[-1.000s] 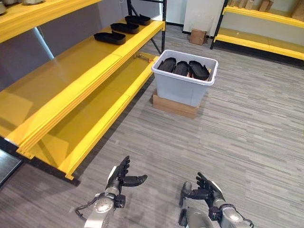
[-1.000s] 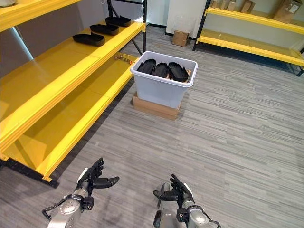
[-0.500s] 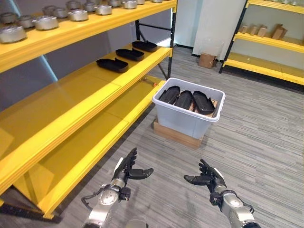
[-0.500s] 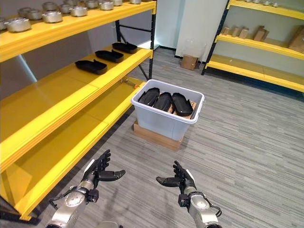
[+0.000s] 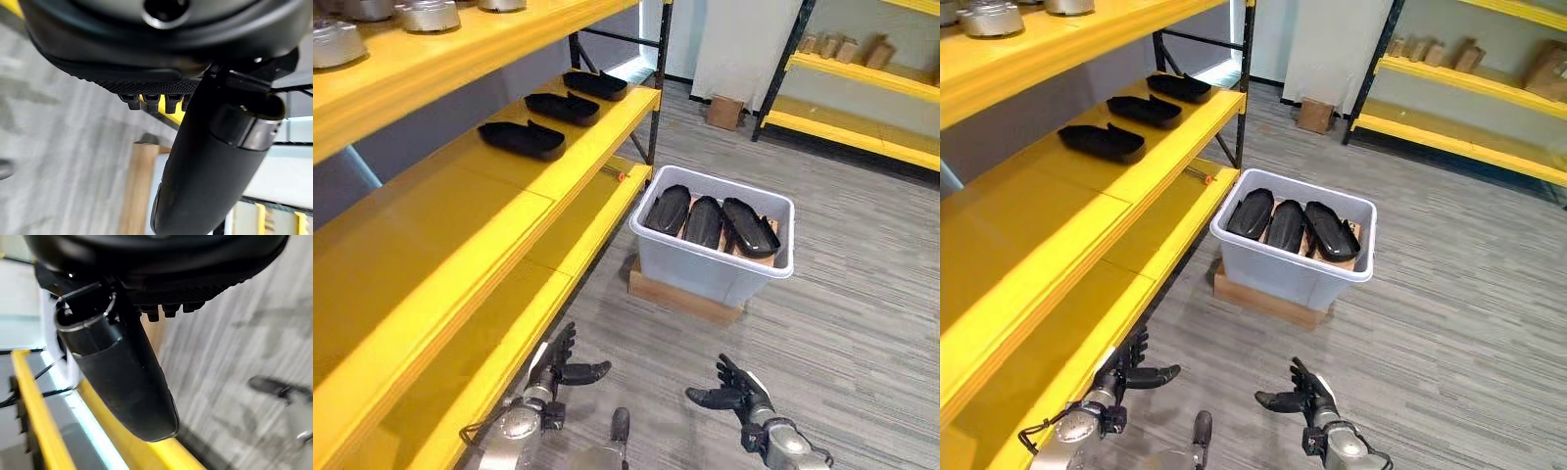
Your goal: Move parts from the plastic box to the shelf.
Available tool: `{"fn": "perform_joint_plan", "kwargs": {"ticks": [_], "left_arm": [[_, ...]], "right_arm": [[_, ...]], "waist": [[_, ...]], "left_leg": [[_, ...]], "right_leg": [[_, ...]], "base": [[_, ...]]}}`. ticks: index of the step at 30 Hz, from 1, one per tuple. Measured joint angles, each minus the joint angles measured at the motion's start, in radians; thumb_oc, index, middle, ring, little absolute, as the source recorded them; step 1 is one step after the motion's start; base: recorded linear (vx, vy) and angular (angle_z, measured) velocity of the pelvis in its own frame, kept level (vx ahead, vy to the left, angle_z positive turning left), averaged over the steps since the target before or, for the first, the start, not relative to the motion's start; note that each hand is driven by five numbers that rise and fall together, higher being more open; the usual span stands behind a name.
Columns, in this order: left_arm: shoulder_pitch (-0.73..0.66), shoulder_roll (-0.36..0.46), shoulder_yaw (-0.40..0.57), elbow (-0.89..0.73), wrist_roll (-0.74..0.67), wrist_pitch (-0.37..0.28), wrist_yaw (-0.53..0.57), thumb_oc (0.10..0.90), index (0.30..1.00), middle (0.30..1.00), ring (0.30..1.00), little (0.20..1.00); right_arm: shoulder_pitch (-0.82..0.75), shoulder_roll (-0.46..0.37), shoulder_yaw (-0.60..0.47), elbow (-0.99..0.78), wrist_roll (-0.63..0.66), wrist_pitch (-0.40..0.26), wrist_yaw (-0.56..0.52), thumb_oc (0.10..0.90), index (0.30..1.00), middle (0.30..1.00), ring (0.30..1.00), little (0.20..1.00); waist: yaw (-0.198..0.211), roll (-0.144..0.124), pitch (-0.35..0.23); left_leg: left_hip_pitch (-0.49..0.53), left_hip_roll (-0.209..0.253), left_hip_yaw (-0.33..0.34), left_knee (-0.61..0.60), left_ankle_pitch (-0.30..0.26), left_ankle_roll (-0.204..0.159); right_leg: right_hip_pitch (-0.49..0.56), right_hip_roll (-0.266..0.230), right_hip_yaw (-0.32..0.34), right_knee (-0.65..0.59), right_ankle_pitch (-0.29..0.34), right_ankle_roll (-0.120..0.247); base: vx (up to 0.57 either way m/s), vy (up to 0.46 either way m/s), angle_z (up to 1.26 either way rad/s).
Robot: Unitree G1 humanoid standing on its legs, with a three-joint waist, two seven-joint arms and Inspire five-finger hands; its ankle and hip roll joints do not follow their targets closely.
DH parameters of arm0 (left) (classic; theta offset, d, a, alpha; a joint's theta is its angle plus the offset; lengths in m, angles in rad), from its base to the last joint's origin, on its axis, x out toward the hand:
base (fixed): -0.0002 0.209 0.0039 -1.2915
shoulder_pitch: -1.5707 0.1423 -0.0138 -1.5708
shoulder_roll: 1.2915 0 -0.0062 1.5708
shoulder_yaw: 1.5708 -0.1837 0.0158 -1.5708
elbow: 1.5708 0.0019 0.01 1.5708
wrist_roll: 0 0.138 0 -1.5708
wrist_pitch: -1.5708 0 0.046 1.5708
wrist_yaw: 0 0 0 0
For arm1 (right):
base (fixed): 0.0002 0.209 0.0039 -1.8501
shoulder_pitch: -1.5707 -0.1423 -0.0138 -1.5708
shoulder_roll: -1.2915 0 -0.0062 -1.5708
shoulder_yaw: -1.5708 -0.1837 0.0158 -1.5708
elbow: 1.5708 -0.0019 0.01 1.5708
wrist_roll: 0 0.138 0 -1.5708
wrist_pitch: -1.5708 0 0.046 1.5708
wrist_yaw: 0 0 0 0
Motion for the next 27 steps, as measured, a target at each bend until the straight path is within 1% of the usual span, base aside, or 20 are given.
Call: {"fn": "perform_joint_plan", "kwargs": {"ticks": [2,4,5,6,7,8,9,11,12,13,14,15,17,19,21,22,23,25,26,27], "left_arm": [[-0.015,0.000,-0.003,-0.006,0.000,-0.007,0.001,0.900,1.000,1.000,1.000,1.000],[-0.015,0.005,-0.006,-0.004,0.001,-0.006,0.005,0.900,1.000,1.000,1.000,1.000],[-0.015,0.005,-0.008,-0.004,0.001,-0.005,0.007,0.900,1.000,1.000,1.000,1.000],[-0.010,0.006,-0.014,-0.004,0.001,-0.005,0.007,0.900,1.000,1.000,1.000,1.000],[0.001,0.004,-0.020,-0.004,0.001,-0.005,0.005,0.900,1.000,1.000,1.000,1.000],[0.014,-0.002,-0.020,-0.006,0.001,-0.005,0.004,0.900,1.000,1.000,1.000,1.000],[0.034,-0.002,-0.033,-0.002,0.001,-0.003,0.004,0.900,1.000,1.000,1.000,1.000],[0.031,-0.009,-0.039,0.014,0.001,-0.003,0.000,0.900,1.000,1.000,1.000,1.000],[0.030,-0.014,-0.043,0.028,0.001,-0.003,-0.001,0.900,1.000,1.000,1.000,1.000],[0.031,-0.018,-0.043,0.047,0.001,-0.003,-0.002,0.900,1.000,1.000,1.000,1.000],[0.032,-0.016,-0.042,0.059,0.001,-0.002,-0.002,0.900,1.000,1.000,1.000,1.000],[0.033,-0.015,-0.040,0.067,0.001,0.001,-0.001,0.900,1.000,1.000,1.000,1.000],[0.045,-0.017,-0.037,0.081,0.001,0.002,-0.001,0.900,1.000,1.000,1.000,1.000],[0.054,-0.017,-0.025,0.082,0.002,0.002,0.000,0.900,1.000,1.000,1.000,1.000],[0.057,-0.019,-0.022,0.081,0.003,0.002,-0.001,0.900,1.000,1.000,1.000,1.000],[0.054,-0.031,-0.017,0.082,0.009,0.002,-0.001,0.900,1.000,1.000,1.000,1.000],[0.056,-0.041,-0.012,0.083,0.009,0.001,0.000,0.900,1.000,1.000,1.000,1.000],[0.055,-0.061,-0.011,0.083,0.009,0.001,-0.001,0.900,1.000,1.000,1.000,1.000],[0.051,-0.064,-0.020,0.082,0.008,0.001,-0.002,0.900,1.000,1.000,1.000,1.000],[0.050,-0.066,-0.023,0.081,0.008,0.001,-0.002,0.900,1.000,1.000,1.000,1.000]], "right_arm": [[-0.008,0.016,0.004,-0.011,0.000,0.000,0.010,0.900,1.000,1.000,1.000,1.000],[-0.030,0.023,0.028,-0.015,-0.001,0.000,0.017,0.900,1.000,1.000,1.000,1.000],[-0.032,0.030,0.032,-0.019,-0.001,0.000,0.018,0.900,1.000,1.000,1.000,1.000],[-0.030,0.032,0.036,-0.019,-0.002,0.000,0.020,0.900,1.000,1.000,1.000,1.000],[-0.025,0.032,0.035,-0.017,-0.013,0.002,0.020,0.900,1.000,1.000,1.000,1.000],[-0.020,0.030,0.034,-0.017,-0.024,0.002,0.020,0.900,1.000,1.000,1.000,1.000],[-0.006,0.016,0.034,-0.019,-0.032,0.001,0.022,0.900,1.000,1.000,1.000,1.000],[0.012,0.004,0.034,-0.018,-0.032,0.006,0.023,0.900,1.000,1.000,1.000,1.000],[0.025,-0.001,0.035,-0.014,-0.032,0.009,0.023,0.900,1.000,1.000,1.000,1.000],[0.036,-0.001,0.036,-0.007,-0.032,0.011,0.023,0.900,1.000,1.000,1.000,1.000],[0.042,0.000,0.036,0.003,-0.032,0.011,0.024,0.900,1.000,1.000,1.000,1.000],[0.040,-0.002,0.036,0.011,-0.032,0.016,0.022,0.900,1.000,1.000,1.000,1.000],[0.046,-0.001,0.036,0.012,-0.038,0.025,0.019,0.900,1.000,1.000,1.000,1.000],[0.045,0.001,0.037,0.011,-0.043,0.028,0.021,0.900,1.000,1.000,1.000,1.000],[0.038,0.000,0.029,0.009,-0.050,0.028,0.024,0.900,1.000,1.000,1.000,1.000],[0.030,-0.004,0.024,0.010,-0.050,0.030,0.025,0.900,1.000,1.000,1.000,1.000],[0.030,-0.005,0.024,0.012,-0.050,0.031,0.026,0.900,1.000,1.000,1.000,1.000],[0.030,-0.009,0.023,0.012,-0.049,0.031,0.026,0.900,1.000,1.000,1.000,1.000],[0.021,-0.015,0.023,0.013,-0.049,0.031,0.029,0.900,1.000,1.000,1.000,1.000],[0.011,-0.020,0.022,0.013,-0.049,0.031,0.029,0.900,1.000,1.000,1.000,1.000]], "waist": [[0.001,-0.002,0.000],[-0.015,0.012,0.005],[-0.034,0.013,0.006],[-0.048,0.019,0.009],[-0.052,0.038,0.018],[-0.053,0.052,0.018],[-0.077,0.095,0.016],[-0.079,0.111,0.014],[-0.079,0.110,0.013],[-0.079,0.096,0.012],[-0.082,0.081,0.009],[-0.085,0.075,0.011],[-0.094,0.088,0.010],[-0.094,0.085,0.009],[-0.095,0.086,0.006],[-0.099,0.083,0.002],[-0.098,0.077,-0.008],[-0.104,0.069,-0.032],[-0.106,0.055,-0.045],[-0.106,0.047,-0.048]], "left_leg": [[0.023,-0.018,0.000,0.000,-0.014,0.021],[0.051,-0.037,-0.006,0.000,-0.034,0.058],[0.069,-0.052,-0.014,0.000,-0.045,0.084],[0.095,-0.063,-0.014,0.000,-0.048,0.118],[0.127,-0.070,-0.010,-0.001,-0.059,0.141],[0.144,-0.071,-0.008,-0.001,-0.068,0.153],[0.165,-0.069,-0.028,-0.004,-0.079,0.164],[0.171,-0.079,-0.031,-0.004,-0.098,0.141],[0.184,-0.090,-0.022,-0.004,-0.116,0.114],[0.200,-0.100,0.020,0.000,-0.143,0.074],[0.214,-0.125,0.037,0.000,-0.149,0.068],[0.226,-0.144,0.033,0.000,-0.153,0.092],[0.263,-0.144,0.017,0.001,-0.156,0.105],[0.297,-0.143,0.019,0.001,-0.157,0.104],[0.332,-0.132,0.009,0.001,-0.159,0.100],[0.366,-0.119,-0.036,0.002,-0.180,0.066],[0.376,-0.115,-0.056,0.002,-0.183,0.063],[0.382,-0.106,-0.084,0.007,-0.188,0.055],[0.384,-0.106,-0.091,0.014,-0.190,0.052],[0.388,-0.113,-0.097,0.029,-0.199,0.040]], "right_leg": [[-0.039,-0.014,0.025,0.121,0.016,0.019],[-0.225,-0.011,0.096,0.481,0.086,0.090],[-0.319,-0.006,0.102,0.649,0.083,0.107],[-0.383,0.000,0.102,0.743,0.077,0.110],[-0.440,-0.004,0.070,0.773,0.045,0.090],[-0.474,-0.013,0.026,0.760,0.023,0.071],[-0.532,-0.017,-0.098,0.536,-0.021,0.018],[-0.536,-0.009,-0.159,0.223,0.001,-0.007],[-0.531,-0.018,-0.190,0.070,0.043,-0.012],[-0.507,-0.036,-0.200,-0.094,0.098,0.001],[-0.497,-0.075,-0.174,-0.229,0.167,0.027],[-0.498,-0.106,-0.159,-0.291,0.229,0.033],[-0.497,-0.136,-0.170,-0.290,0.315,0.034],[-0.466,-0.145,-0.216,-0.287,0.345,0.044],[-0.427,-0.122,-0.223,-0.280,0.355,0.041],[-0.405,-0.077,-0.240,-0.232,0.350,0.041],[-0.390,-0.044,-0.240,-0.212,0.342,0.025],[-0.386,0.019,-0.238,-0.174,0.304,-0.035],[-0.385,0.060,-0.240,-0.171,0.276,-0.078],[-0.384,0.083,-0.239,-0.174,0.279,-0.114]], "base": [[0.23,0.274,-0.05],[0.20,0.269,0.07],[0.25,0.261,0.33],[0.30,0.232,0.34],[0.32,0.169,0.16],[0.44,0.107,0.19],[0.42,0.029,0.28],[0.34,-0.066,0.41],[0.30,-0.118,0.42],[0.30,-0.121,0.55],[0.31,-0.128,0.55],[0.31,-0.151,0.49],[0.33,-0.185,0.34],[0.25,-0.144,0.26],[0.51,-0.308,0.27],[0.46,-0.303,0.28],[0.30,-0.260,0.36],[0.16,-0.178,0.33],[0.16,-0.189,0.32],[0.18,-0.250,0.26]]}}
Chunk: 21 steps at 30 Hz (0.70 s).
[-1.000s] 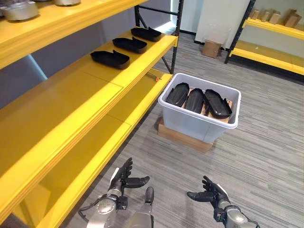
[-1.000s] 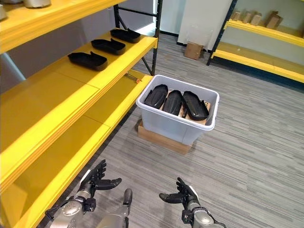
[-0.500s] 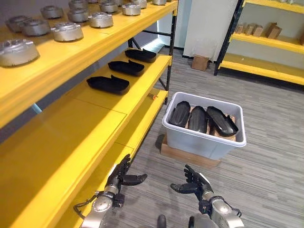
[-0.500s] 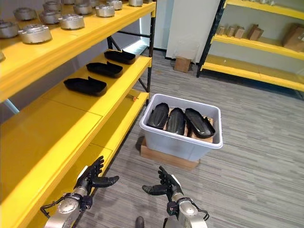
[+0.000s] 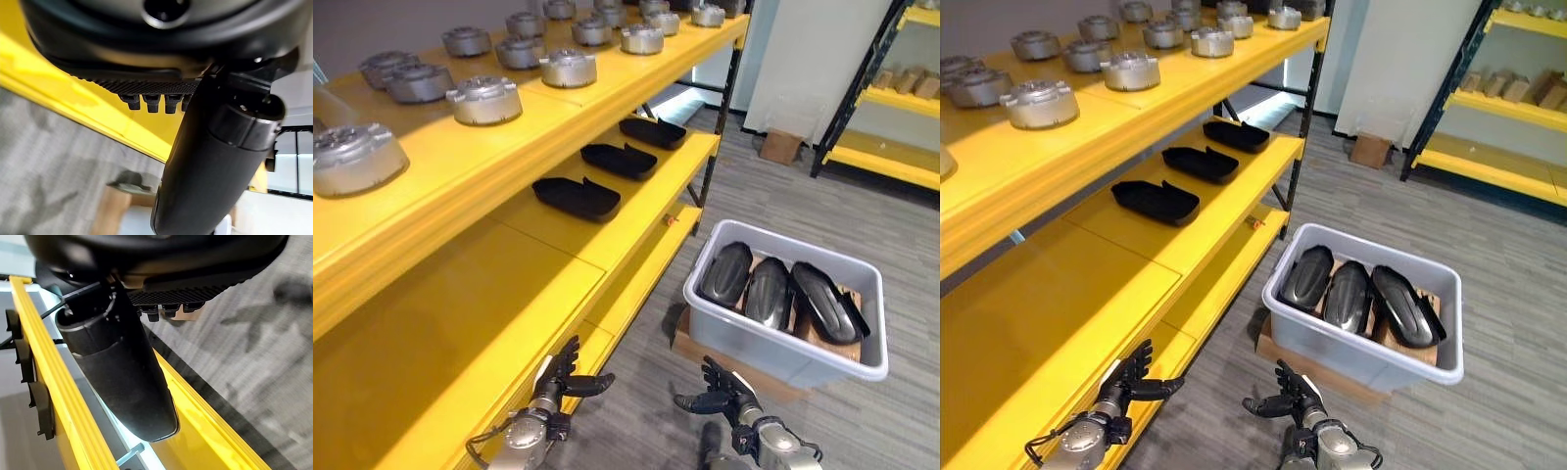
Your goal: Move parts from the plastic box to the shelf.
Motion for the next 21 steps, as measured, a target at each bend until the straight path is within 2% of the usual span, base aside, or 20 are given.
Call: {"fn": "perform_joint_plan", "kwargs": {"ticks": [1,2,3,4,5,6,7,8,9,10,11,13,14,15,16,17,18,19,20,21], "left_arm": [[0.003,0.002,-0.002,0.000,0.000,0.000,0.000,0.900,1.000,1.000,1.000,1.000],[0.010,-0.015,0.000,0.012,-0.003,0.001,0.004,0.900,1.000,1.000,1.000,1.000],[0.013,-0.031,-0.002,0.030,-0.008,0.001,0.007,0.900,1.000,1.000,1.000,1.000],[0.014,-0.034,-0.008,0.032,-0.009,0.000,0.007,0.900,1.000,1.000,1.000,1.000],[0.010,-0.015,-0.019,0.012,-0.009,0.000,0.001,0.900,1.000,1.000,1.000,1.000],[0.009,-0.006,-0.017,-0.013,-0.010,-0.003,0.002,0.900,1.000,1.000,1.000,1.000],[-0.007,-0.015,-0.016,-0.016,-0.011,-0.005,0.006,0.900,1.000,1.000,1.000,1.000],[-0.025,-0.016,-0.019,-0.018,-0.011,-0.005,0.009,0.900,1.000,1.000,1.000,1.000],[-0.032,-0.015,-0.021,-0.017,-0.011,-0.004,0.003,0.900,1.000,1.000,1.000,1.000],[-0.037,-0.013,-0.026,-0.018,-0.011,-0.004,0.002,0.900,1.000,1.000,1.000,1.000],[-0.024,-0.005,-0.035,-0.015,-0.011,0.002,0.001,0.900,1.000,1.000,1.000,1.000],[-0.030,-0.006,-0.056,-0.014,-0.011,0.002,0.001,0.900,1.000,1.000,1.000,1.000],[-0.030,-0.010,-0.067,-0.016,-0.010,0.002,-0.001,0.900,1.000,1.000,1.000,1.000],[-0.026,-0.012,-0.070,-0.015,-0.010,0.002,-0.002,0.900,1.000,1.000,1.000,1.000],[-0.024,-0.016,-0.070,-0.012,-0.010,0.002,0.000,0.900,1.000,1.000,1.000,1.000],[-0.024,-0.017,-0.075,-0.015,-0.012,0.001,-0.012,0.900,1.000,1.000,1.000,1.000],[-0.021,-0.022,-0.117,-0.027,-0.009,0.000,-0.037,0.900,1.000,1.000,1.000,1.000],[-0.019,-0.033,-0.144,-0.033,-0.009,0.000,-0.042,0.900,1.000,1.000,1.000,1.000],[-0.011,-0.047,-0.155,-0.033,-0.008,0.002,-0.047,0.900,1.000,1.000,1.000,1.000],[0.008,-0.061,-0.161,-0.040,-0.008,0.002,-0.058,0.900,1.000,1.000,1.000,1.000]], "right_arm": [[-0.004,-0.003,-0.003,0.000,0.000,-0.001,0.000,0.900,1.000,1.000,1.000,1.000],[-0.011,-0.017,-0.001,0.006,0.001,-0.001,0.000,0.900,1.000,1.000,1.000,1.000],[-0.018,-0.030,0.000,0.012,0.001,-0.001,-0.001,0.900,1.000,1.000,1.000,1.000],[-0.018,-0.039,0.000,0.009,0.006,-0.004,-0.001,0.900,1.000,1.000,1.000,1.000],[-0.014,-0.041,0.001,0.001,0.012,-0.007,-0.001,0.900,1.000,1.000,1.000,1.000],[-0.012,-0.045,0.006,0.000,0.013,-0.009,0.000,0.900,1.000,1.000,1.000,1.000],[-0.015,-0.055,0.007,0.002,0.013,-0.020,0.000,0.900,1.000,1.000,1.000,1.000],[-0.018,-0.063,0.006,0.001,0.013,-0.020,-0.005,0.900,1.000,1.000,1.000,1.000],[-0.016,-0.062,0.010,0.003,0.013,-0.020,-0.008,0.900,1.000,1.000,1.000,1.000],[-0.014,-0.063,0.020,0.004,0.013,-0.018,-0.013,0.900,1.000,1.000,1.000,1.000],[-0.013,-0.054,0.035,0.004,0.013,-0.017,-0.014,0.900,1.000,1.000,1.000,1.000],[-0.011,-0.059,0.028,0.002,0.013,-0.017,-0.019,0.900,1.000,1.000,1.000,1.000],[-0.014,-0.063,0.023,0.001,0.013,-0.018,-0.020,0.900,1.000,1.000,1.000,1.000],[-0.013,-0.065,0.013,0.001,0.013,-0.019,-0.022,0.900,1.000,1.000,1.000,1.000],[-0.013,-0.069,0.010,0.002,0.013,-0.019,-0.024,0.900,1.000,1.000,1.000,1.000],[-0.016,-0.076,0.010,0.002,0.013,-0.022,-0.023,0.900,1.000,1.000,1.000,1.000],[-0.016,-0.088,0.010,0.002,0.013,-0.022,-0.023,0.900,1.000,1.000,1.000,1.000],[-0.016,-0.087,0.011,0.002,0.013,-0.022,-0.023,0.900,1.000,1.000,1.000,1.000],[-0.015,-0.079,0.021,0.002,0.013,-0.020,-0.022,0.900,1.000,1.000,1.000,1.000],[-0.008,-0.053,0.029,-0.001,0.012,-0.020,-0.008,0.900,1.000,1.000,1.000,1.000]], "waist": [[0.002,-0.030,-0.004],[0.010,-0.026,-0.007],[0.013,-0.005,-0.011],[0.014,-0.002,-0.015],[0.014,0.001,-0.020],[0.025,0.000,-0.025],[0.042,0.007,-0.029],[0.055,0.009,-0.025],[0.059,0.001,-0.023],[0.065,-0.021,-0.011],[0.063,-0.067,0.003],[0.061,-0.089,0.019],[0.062,-0.089,0.027],[0.057,-0.079,0.033],[0.061,-0.064,0.035],[0.063,-0.038,0.038],[0.067,0.001,0.038],[0.068,0.017,0.043],[0.070,0.021,0.044],[0.068,0.010,0.042]], "left_leg": [[0.000,-0.032,0.012,0.046,-0.013,-0.020],[0.001,-0.037,0.018,0.096,-0.033,-0.040],[-0.009,-0.034,0.012,0.183,-0.068,-0.045],[-0.056,-0.026,0.010,0.304,-0.102,-0.062],[-0.104,0.039,0.012,0.446,-0.190,-0.066],[-0.145,0.140,0.001,0.526,-0.202,-0.094],[-0.210,0.161,-0.049,0.666,-0.189,-0.136],[-0.303,0.187,-0.036,0.822,-0.163,-0.109],[-0.349,0.196,-0.038,0.879,-0.142,-0.110],[-0.383,0.196,-0.037,0.921,-0.126,-0.096],[-0.416,0.210,-0.040,0.870,-0.120,-0.109],[-0.439,0.207,-0.073,0.689,-0.124,-0.122],[-0.451,0.205,-0.078,0.572,-0.102,-0.133],[-0.449,0.210,-0.073,0.472,-0.083,-0.125],[-0.420,0.196,-0.093,0.246,-0.040,-0.138],[-0.402,0.191,-0.111,0.096,0.002,-0.146],[-0.387,0.193,-0.114,0.012,0.026,-0.146],[-0.378,0.191,-0.109,0.014,0.086,-0.143],[-0.375,0.184,-0.084,0.025,0.104,-0.136],[-0.342,0.159,-0.064,0.013,0.117,-0.117]], "right_leg": [[0.004,-0.008,0.008,-0.010,0.065,-0.079],[0.035,-0.003,-0.002,-0.003,-0.006,-0.079],[0.060,-0.003,0.012,-0.013,-0.019,-0.075],[0.091,0.005,0.030,-0.041,-0.031,-0.088],[0.137,0.027,0.037,-0.076,-0.044,-0.106],[0.150,0.067,0.046,-0.082,-0.052,-0.115],[0.129,0.084,0.060,-0.068,-0.062,-0.117],[0.128,0.099,0.069,-0.064,-0.069,-0.123],[0.129,0.104,0.078,-0.060,-0.079,-0.131],[0.138,0.101,0.096,-0.055,-0.090,-0.138],[0.178,0.075,0.111,-0.076,-0.086,-0.127],[0.204,0.042,0.125,-0.094,-0.103,-0.120],[0.215,0.024,0.121,-0.098,-0.104,-0.108],[0.230,0.010,0.120,-0.111,-0.106,-0.092],[0.228,-0.007,0.128,-0.111,-0.121,-0.068],[0.232,-0.010,0.135,-0.111,-0.133,-0.050],[0.239,-0.006,0.140,-0.111,-0.133,-0.022],[0.245,-0.012,0.151,-0.111,-0.132,0.014],[0.253,-0.020,0.162,-0.112,-0.141,0.027],[0.268,-0.053,0.172,-0.111,-0.149,0.041]], "base": [[0.18,-0.249,0.02],[0.17,-0.238,-0.21],[0.13,-0.171,-0.33],[0.25,-0.439,-0.19],[0.17,-0.352,-0.24],[0.13,-0.382,-0.31],[0.03,-0.178,-0.52],[0.08,-0.234,-0.36],[0.07,-0.117,-0.34],[0.14,-0.101,-0.50],[0.09,-0.047,-0.45],[0.17,0.013,-0.19],[0.20,0.070,-0.05],[0.15,0.069,-0.07],[0.10,0.041,-0.10],[0.14,0.072,-0.21],[0.14,0.090,-0.27],[0.19,0.128,-0.36],[0.15,0.117,-0.55],[0.16,0.118,-0.61]]}}
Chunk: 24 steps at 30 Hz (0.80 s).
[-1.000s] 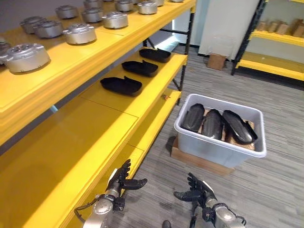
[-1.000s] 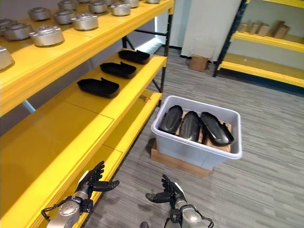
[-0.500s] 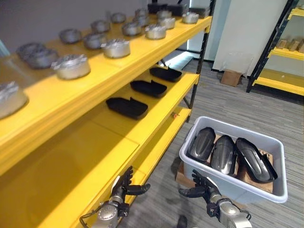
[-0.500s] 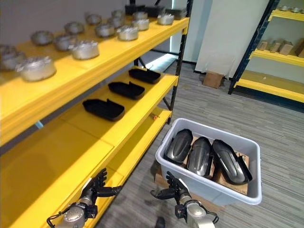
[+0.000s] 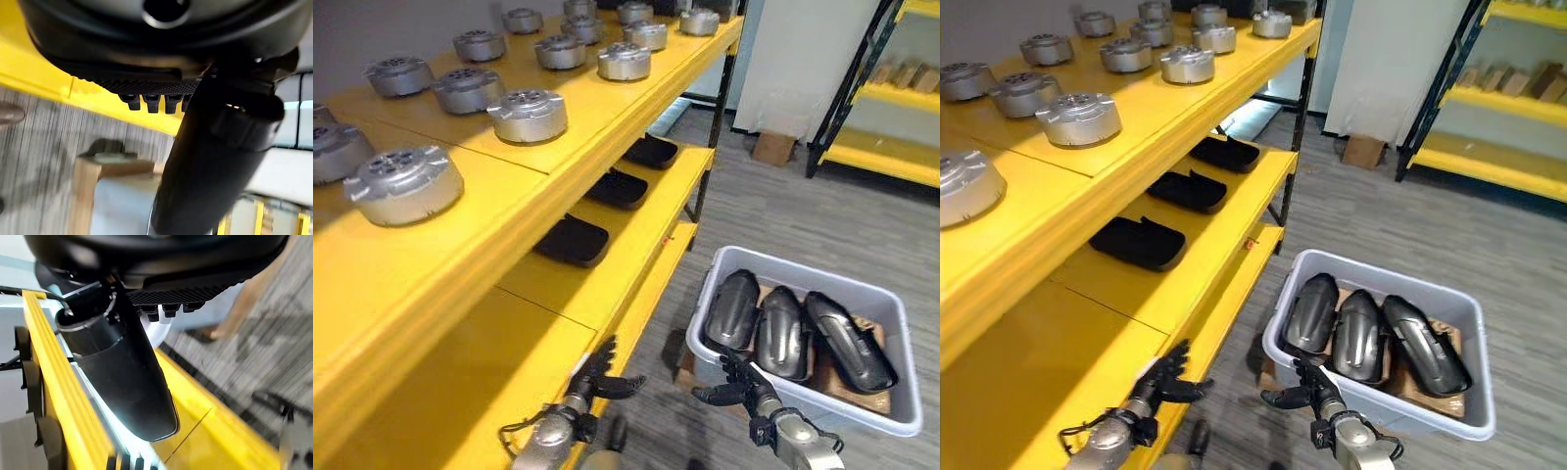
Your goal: Move parts from the plastic box to the shelf.
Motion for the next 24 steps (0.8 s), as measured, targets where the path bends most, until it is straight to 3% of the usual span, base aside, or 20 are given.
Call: {"fn": "perform_joint_plan", "kwargs": {"ticks": [3,8,15,16,17,18,20,21,22,23,24], "left_arm": [[0.010,0.001,-0.011,-0.024,0.001,0.000,-0.011,0.900,1.000,1.000,1.000,1.000],[0.001,0.012,-0.008,-0.065,0.000,-0.002,-0.011,0.900,1.000,1.000,1.000,1.000],[0.009,0.029,0.034,-0.067,0.000,-0.002,-0.005,0.900,1.000,1.000,1.000,1.000],[0.006,0.027,0.034,-0.064,-0.001,-0.001,-0.003,0.900,1.000,1.000,1.000,1.000],[0.007,0.032,0.034,-0.063,-0.001,0.000,-0.003,0.900,1.000,1.000,1.000,1.000],[0.006,0.037,0.033,-0.063,-0.002,0.000,-0.004,0.900,1.000,1.000,1.000,1.000],[-0.011,0.037,0.030,-0.055,-0.002,-0.001,-0.007,0.900,1.000,1.000,1.000,1.000],[-0.026,0.037,0.022,-0.057,-0.002,-0.003,-0.008,0.900,1.000,1.000,1.000,1.000],[-0.036,0.034,0.014,-0.061,-0.002,-0.003,-0.009,0.900,1.000,1.000,1.000,1.000],[-0.033,0.032,0.016,-0.072,-0.002,-0.006,-0.008,0.900,1.000,1.000,1.000,1.000],[-0.042,0.025,0.019,-0.066,-0.001,-0.012,-0.002,0.900,1.000,1.000,1.000,1.000]], "right_arm": [[0.006,0.045,0.007,-0.003,0.000,0.000,0.010,0.900,1.000,1.000,1.000,1.000],[0.010,0.069,0.007,-0.006,0.000,0.003,0.013,0.900,1.000,1.000,1.000,1.000],[0.001,0.051,0.006,-0.007,-0.003,0.004,0.011,0.900,1.000,1.000,1.000,1.000],[-0.007,0.046,0.008,-0.005,-0.007,0.004,0.011,0.900,1.000,1.000,1.000,1.000],[-0.021,0.033,0.019,-0.007,-0.015,0.006,0.012,0.900,1.000,1.000,1.000,1.000],[-0.016,0.035,0.025,-0.005,-0.022,0.008,0.012,0.900,1.000,1.000,1.000,1.000],[-0.019,0.033,0.025,-0.006,-0.023,0.009,0.011,0.900,1.000,1.000,1.000,1.000],[-0.016,0.033,0.025,-0.010,-0.023,0.009,0.009,0.900,1.000,1.000,1.000,1.000],[-0.015,0.034,0.025,-0.009,-0.024,0.014,0.010,0.900,1.000,1.000,1.000,1.000],[-0.011,0.044,0.025,-0.014,-0.026,0.018,0.012,0.900,1.000,1.000,1.000,1.000],[-0.003,0.041,0.016,-0.021,-0.035,0.022,0.011,0.900,1.000,1.000,1.000,1.000]], "waist": [[-0.012,-0.018,-0.001],[-0.011,-0.041,-0.008],[-0.005,-0.046,-0.009],[0.000,-0.036,-0.007],[0.007,-0.003,-0.005],[-0.001,-0.010,-0.003],[-0.017,0.002,0.004],[-0.017,0.012,0.009],[-0.016,0.019,0.013],[-0.004,0.036,0.017],[0.010,0.050,0.021]], "left_leg": [[0.054,-0.033,0.011,-0.041,0.053,0.044],[0.074,-0.042,0.020,-0.041,0.056,0.067],[0.105,-0.016,0.048,-0.038,0.035,0.056],[0.101,-0.015,0.046,-0.037,0.023,0.070],[0.098,0.019,0.044,-0.037,0.027,0.071],[0.103,0.010,0.048,-0.041,0.028,0.073],[0.089,0.013,0.044,-0.042,0.022,0.074],[0.075,0.023,0.029,-0.043,0.012,0.075],[0.070,0.022,0.021,-0.037,0.010,0.086],[0.066,0.038,0.002,-0.038,0.022,0.104],[0.058,0.026,0.021,-0.022,0.019,0.112]], "right_leg": [[0.029,-0.043,-0.004,0.000,-0.009,0.042],[0.044,-0.054,-0.004,0.000,-0.014,0.080],[0.046,-0.032,0.018,0.020,-0.025,0.061],[-0.006,-0.026,0.034,0.106,-0.033,0.064],[-0.098,-0.001,0.035,0.249,-0.036,0.073],[-0.104,-0.010,0.016,0.283,-0.044,0.083],[-0.204,-0.016,0.020,0.450,-0.038,0.087],[-0.267,-0.034,0.010,0.546,-0.026,0.088],[-0.292,-0.070,-0.010,0.573,-0.056,0.084],[-0.269,-0.129,-0.031,0.526,-0.080,0.098],[-0.251,-0.224,-0.066,0.508,-0.079,0.119]], "base": [[0.13,0.100,-0.37],[0.07,0.095,-0.06],[0.01,0.138,-0.17],[-0.04,0.099,-0.65],[-0.04,0.102,-0.66],[-0.01,0.152,-0.47],[0.06,0.065,0.03],[0.12,-0.076,0.28],[0.09,-0.068,0.45],[0.17,-0.220,0.41],[0.16,-0.355,0.59]]}}
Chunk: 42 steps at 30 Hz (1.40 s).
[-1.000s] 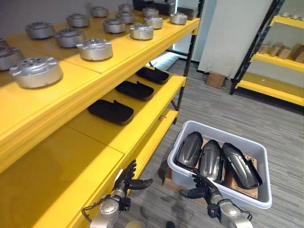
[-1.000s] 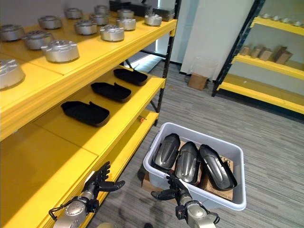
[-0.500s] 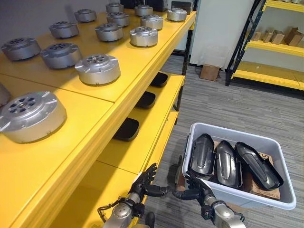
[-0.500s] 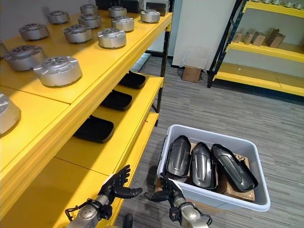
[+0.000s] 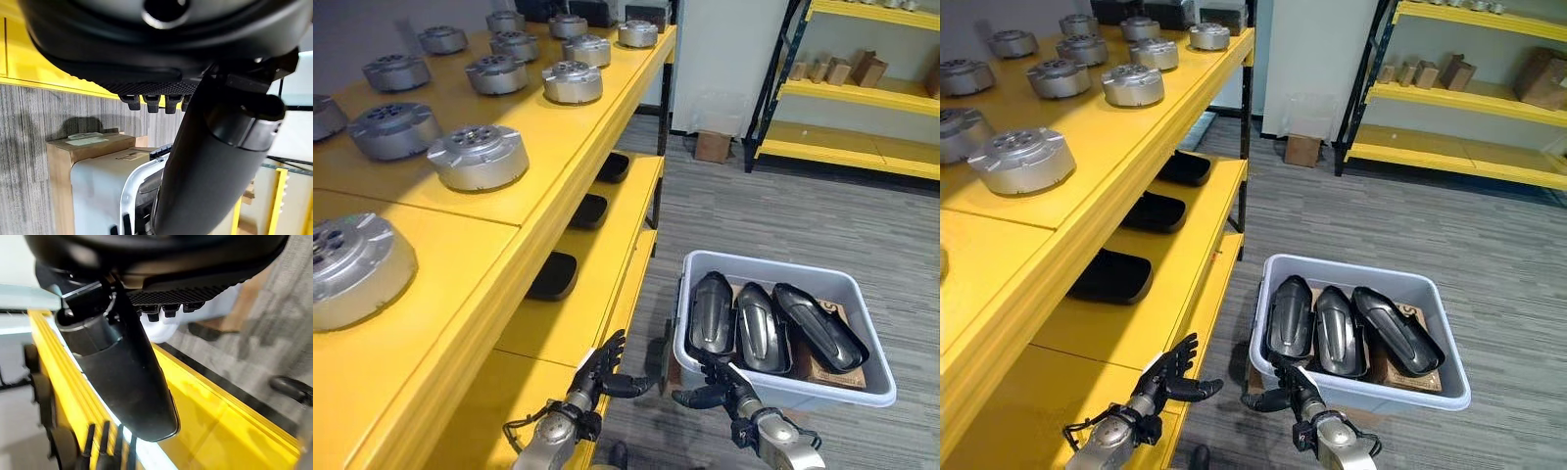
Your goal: Move parts from the plastic box to the shelf.
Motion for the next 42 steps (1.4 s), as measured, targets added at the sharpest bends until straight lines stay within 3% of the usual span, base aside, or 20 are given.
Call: {"fn": "perform_joint_plan", "kwargs": {"ticks": [1,2,3,4,5,7,12,15,17,19,20,21,23,24,26,31,35,39,40,42], "left_arm": [[-0.006,0.027,0.015,0.000,-0.002,-0.020,0.010,0.900,1.000,1.000,1.000,1.000],[-0.020,0.061,0.015,-0.010,-0.002,-0.030,0.010,0.900,1.000,1.000,1.000,1.000],[-0.024,0.072,0.016,-0.018,-0.001,-0.036,0.010,0.900,1.000,1.000,1.000,1.000],[-0.027,0.082,0.045,-0.003,-0.001,-0.050,0.012,0.900,1.000,1.000,1.000,1.000],[-0.025,0.080,0.084,0.009,-0.001,-0.048,0.026,0.900,1.000,1.000,1.000,1.000],[-0.021,0.057,0.162,0.053,-0.001,-0.058,0.074,0.900,1.000,1.000,1.000,1.000],[0.067,-0.002,0.171,0.092,-0.004,-0.026,0.106,0.900,1.000,1.000,1.000,1.000],[0.099,-0.024,0.166,0.145,-0.074,-0.012,0.107,0.900,1.000,1.000,1.000,1.000],[0.068,-0.031,0.159,0.185,-0.080,-0.010,0.110,0.900,1.000,1.000,1.000,1.000],[0.050,-0.019,0.137,0.182,-0.080,-0.008,0.105,0.900,1.000,1.000,1.000,1.000],[0.051,-0.014,0.128,0.184,-0.079,-0.003,0.102,0.900,1.000,1.000,1.000,1.000],[0.040,-0.011,0.092,0.167,-0.077,0.009,0.095,0.900,1.000,1.000,1.000,1.000],[0.037,-0.011,0.068,0.117,-0.074,0.008,0.081,0.900,1.000,1.000,1.000,1.000],[0.037,-0.010,0.066,0.117,-0.072,0.008,0.082,0.900,1.000,1.000,1.000,1.000],[0.036,0.033,0.070,0.118,-0.069,0.014,0.086,0.900,1.000,1.000,1.000,1.000],[0.005,0.032,0.097,0.106,-0.068,0.008,0.083,0.900,1.000,1.000,1.000,1.000],[0.014,0.063,0.119,0.115,-0.068,0.010,0.089,0.900,1.000,1.000,1.000,1.000],[0.058,0.077,0.142,0.113,-0.067,0.010,0.089,0.900,1.000,1.000,1.000,1.000],[0.086,0.097,0.155,0.110,-0.067,0.010,0.087,0.900,1.000,1.000,1.000,1.000],[0.101,0.102,0.175,0.107,-0.067,0.010,0.088,0.900,1.000,1.000,1.000,1.000]], "right_arm": [[0.006,0.033,-0.024,-0.014,-0.005,0.002,0.000,0.900,1.000,1.000,1.000,1.000],[0.005,0.057,-0.029,-0.023,-0.005,0.004,0.001,0.900,1.000,1.000,1.000,1.000],[0.003,0.052,-0.026,-0.053,-0.005,-0.004,0.003,0.900,1.000,1.000,1.000,1.000],[-0.025,0.069,-0.013,-0.036,-0.004,-0.007,0.005,0.900,1.000,1.000,1.000,1.000],[-0.026,0.067,0.010,-0.050,-0.005,0.005,0.008,0.900,1.000,1.000,1.000,1.000],[-0.023,0.039,0.009,-0.065,-0.005,0.004,0.022,0.900,1.000,1.000,1.000,1.000],[0.012,-0.158,0.006,-0.014,-0.004,0.014,0.003,0.900,1.000,1.000,1.000,1.000],[0.008,-0.129,0.025,-0.010,-0.004,0.009,0.004,0.900,1.000,1.000,1.000,1.000],[-0.004,-0.114,0.027,0.013,-0.004,-0.010,0.013,0.900,1.000,1.000,1.000,1.000],[-0.001,-0.111,0.030,0.009,-0.004,-0.010,0.008,0.900,1.000,1.000,1.000,1.000],[-0.002,-0.107,0.030,0.010,-0.004,-0.010,-0.001,0.900,1.000,1.000,1.000,1.000],[-0.001,-0.128,0.027,0.001,-0.004,-0.006,-0.008,0.900,1.000,1.000,1.000,1.000],[-0.005,-0.135,-0.025,-0.013,-0.004,-0.004,-0.017,0.900,1.000,1.000,1.000,1.000],[-0.007,-0.127,-0.032,-0.020,-0.004,-0.005,-0.017,0.900,1.000,1.000,1.000,1.000],[-0.015,-0.050,-0.028,-0.031,-0.004,-0.004,-0.015,0.900,1.000,1.000,1.000,1.000],[0.061,-0.029,-0.030,-0.103,-0.005,-0.003,-0.015,0.900,1.000,1.000,1.000,1.000],[0.061,-0.014,-0.025,-0.102,-0.005,0.000,-0.010,0.900,1.000,1.000,1.000,1.000],[0.060,-0.013,-0.026,-0.103,-0.007,0.000,-0.004,0.900,1.000,1.000,1.000,1.000],[0.064,-0.016,-0.030,-0.120,-0.009,0.002,-0.006,0.900,1.000,1.000,1.000,1.000],[0.075,-0.038,-0.042,-0.198,-0.028,0.003,-0.010,0.900,1.000,1.000,1.000,1.000]], "waist": [[0.041,0.010,-0.003],[0.031,-0.053,-0.004],[0.030,-0.045,-0.006],[0.046,-0.057,0.011],[0.052,-0.063,0.005],[0.050,-0.045,-0.001],[0.008,0.023,-0.046],[0.021,-0.038,-0.050],[0.019,-0.041,-0.045],[0.013,-0.059,-0.038],[0.031,-0.060,-0.042],[0.024,-0.081,-0.037],[0.035,-0.052,-0.034],[0.034,-0.029,-0.034],[0.024,-0.049,-0.014],[-0.021,-0.008,-0.027],[-0.016,-0.039,-0.045],[-0.016,-0.086,-0.056],[-0.016,-0.131,-0.068],[-0.015,-0.162,-0.067]], "left_leg": [[-0.035,0.005,-0.021,0.015,-0.071,-0.093],[-0.103,-0.076,-0.024,0.183,-0.112,-0.076],[-0.168,-0.093,-0.020,0.468,-0.214,-0.039],[-0.148,-0.090,0.008,0.488,-0.305,-0.064],[-0.144,-0.068,0.018,0.477,-0.293,-0.084],[-0.163,0.049,-0.026,0.441,-0.256,-0.174],[-0.025,0.246,-0.064,0.126,-0.052,-0.195],[-0.064,0.304,-0.085,0.164,0.173,-0.200],[-0.133,0.303,-0.113,0.214,0.277,-0.211],[-0.161,0.317,-0.045,0.169,0.402,-0.070],[-0.158,0.307,0.012,0.210,0.321,-0.132],[-0.160,0.121,0.130,0.275,0.017,-0.123],[-0.093,-0.077,0.108,0.096,-0.056,-0.066],[-0.053,-0.094,0.099,0.049,-0.068,-0.055],[-0.029,-0.096,0.061,0.079,-0.051,-0.045],[0.003,-0.087,0.186,0.042,-0.069,-0.002],[0.027,-0.132,0.184,-0.014,-0.006,0.062],[0.034,-0.141,0.192,-0.019,-0.019,0.057],[0.030,-0.140,0.193,-0.019,-0.020,0.057],[0.025,-0.137,0.195,-0.019,-0.013,0.042]], "right_leg": [[0.057,-0.132,-0.059,-0.124,0.042,0.000],[0.085,-0.213,-0.053,-0.180,0.044,0.010],[0.107,-0.245,-0.019,-0.187,0.036,0.039],[0.133,-0.251,0.041,-0.214,0.067,0.050],[0.149,-0.215,0.082,-0.248,0.095,0.044],[0.182,-0.092,0.003,-0.330,0.050,0.108],[0.144,0.097,-0.050,-0.243,-0.023,0.022],[0.109,0.191,-0.034,-0.214,-0.048,-0.047],[0.071,0.228,-0.019,-0.144,-0.082,-0.103],[0.067,0.223,-0.051,-0.158,-0.082,-0.143],[0.068,0.219,-0.077,-0.189,-0.062,-0.173],[0.116,0.210,-0.080,-0.370,0.012,-0.203],[0.112,0.229,-0.081,-0.441,0.102,-0.174],[0.108,0.254,-0.079,-0.433,0.101,-0.173],[0.117,0.259,-0.055,-0.438,0.100,-0.171],[0.182,0.134,-0.066,-0.430,0.109,-0.077],[0.252,0.038,-0.044,-0.446,0.124,0.038],[0.248,0.040,-0.025,-0.489,0.146,0.051],[0.239,0.043,-0.022,-0.494,0.168,0.030],[0.240,0.047,-0.022,-0.500,0.157,0.032]], "base": [[0.19,-0.485,0.65],[0.14,-0.460,0.73],[0.09,-0.383,0.15],[0.08,-0.408,-0.22],[0.10,-0.485,-0.50],[0.10,-0.480,-0.11],[0.06,-0.431,0.04],[0.03,-0.666,-0.36],[0.00,-0.426,0.33],[0.03,-0.219,0.42],[0.06,-0.260,0.52],[0.06,-0.206,0.47],[0.05,-0.032,0.56],[0.09,0.100,0.03],[0.14,0.138,-0.48],[0.10,0.148,-0.50],[0.05,0.059,-0.04],[0.06,0.017,-0.02],[0.05,-0.010,-0.03],[0.04,-0.016,-0.07]]}}
